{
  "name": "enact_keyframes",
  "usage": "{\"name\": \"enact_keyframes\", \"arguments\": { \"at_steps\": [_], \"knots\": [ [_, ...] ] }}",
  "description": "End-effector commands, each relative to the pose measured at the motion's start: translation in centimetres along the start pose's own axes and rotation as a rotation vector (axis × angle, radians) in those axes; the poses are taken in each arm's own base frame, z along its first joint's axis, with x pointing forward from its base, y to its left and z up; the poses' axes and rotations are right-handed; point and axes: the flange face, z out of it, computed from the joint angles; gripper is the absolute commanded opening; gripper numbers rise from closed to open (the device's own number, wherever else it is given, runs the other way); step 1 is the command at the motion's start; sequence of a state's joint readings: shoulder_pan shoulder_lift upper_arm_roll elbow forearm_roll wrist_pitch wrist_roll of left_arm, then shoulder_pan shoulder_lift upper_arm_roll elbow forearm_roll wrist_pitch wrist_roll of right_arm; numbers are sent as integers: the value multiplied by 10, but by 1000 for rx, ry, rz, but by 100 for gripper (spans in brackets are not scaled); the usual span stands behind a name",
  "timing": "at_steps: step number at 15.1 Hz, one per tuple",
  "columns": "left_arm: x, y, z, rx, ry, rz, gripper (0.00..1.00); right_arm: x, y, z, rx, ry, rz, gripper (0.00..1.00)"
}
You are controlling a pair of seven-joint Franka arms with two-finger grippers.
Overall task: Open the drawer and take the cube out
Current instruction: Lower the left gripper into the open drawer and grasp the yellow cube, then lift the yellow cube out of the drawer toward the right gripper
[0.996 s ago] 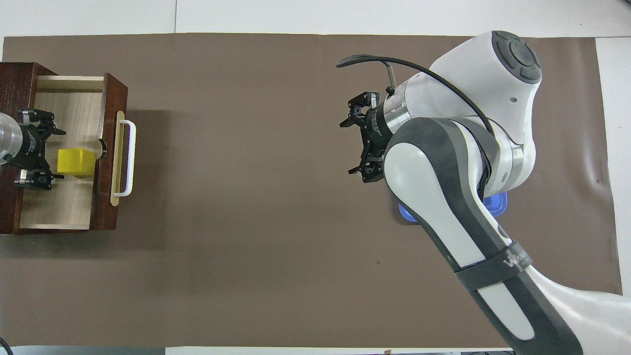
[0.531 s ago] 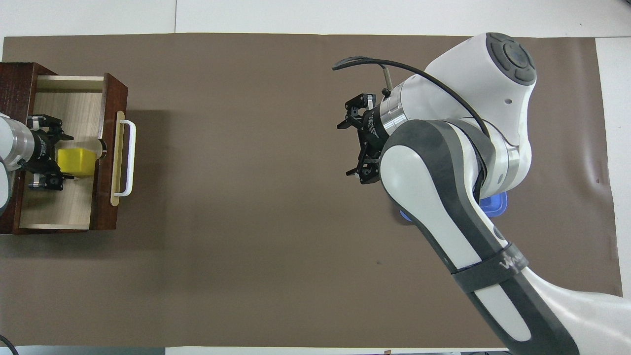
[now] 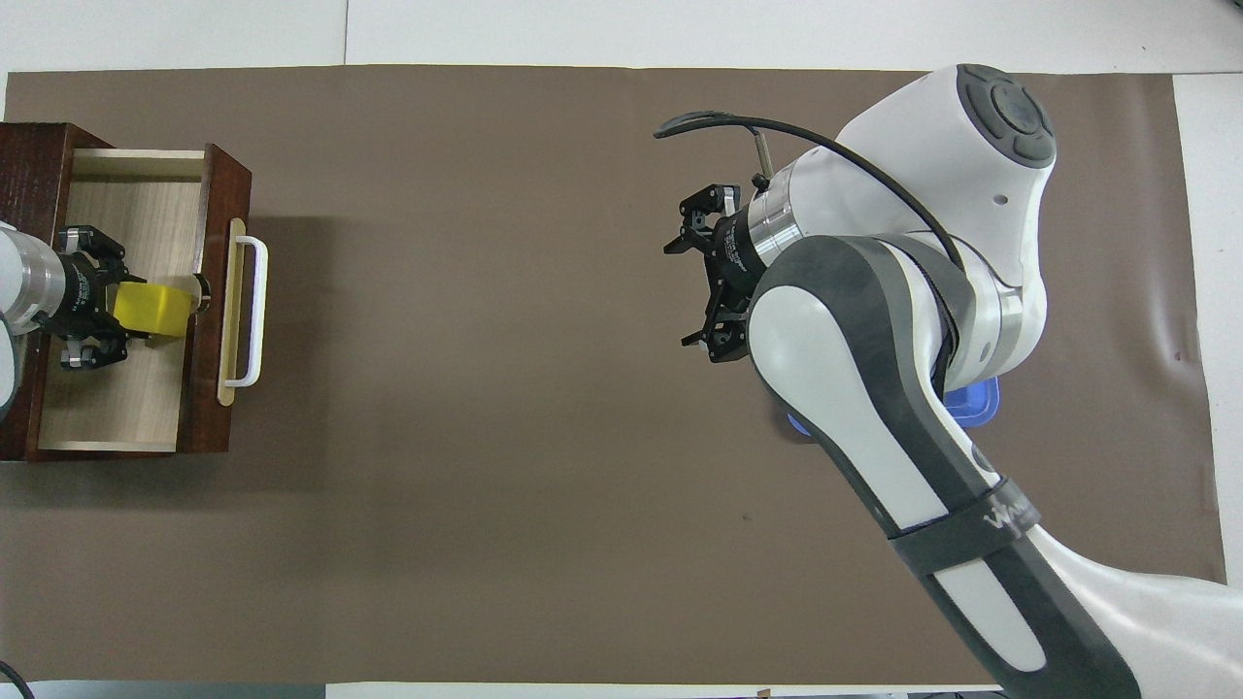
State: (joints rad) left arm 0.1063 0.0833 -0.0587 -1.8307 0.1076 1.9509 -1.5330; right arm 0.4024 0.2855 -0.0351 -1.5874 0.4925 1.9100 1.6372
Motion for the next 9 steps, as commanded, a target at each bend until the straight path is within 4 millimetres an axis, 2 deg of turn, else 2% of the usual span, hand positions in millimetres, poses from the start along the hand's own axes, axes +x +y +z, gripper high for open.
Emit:
{"name": "enact_keyframes", "arguments": {
  "at_steps": [1,2,6,9],
  "knots": [
    [-25,16,-49,33,-45,-37,0,-2,-3,1,10,-12,17,99],
    [-41,16,-56,43,-49,-60,0,-2,-3,1,10,-12,17,99],
    [-149,5,-68,48,-42,-129,0,-4,-3,-1,11,-17,17,99],
    [-218,-8,-77,40,-51,-170,0,-4,-2,-2,9,-16,16,99]
  ]
}}
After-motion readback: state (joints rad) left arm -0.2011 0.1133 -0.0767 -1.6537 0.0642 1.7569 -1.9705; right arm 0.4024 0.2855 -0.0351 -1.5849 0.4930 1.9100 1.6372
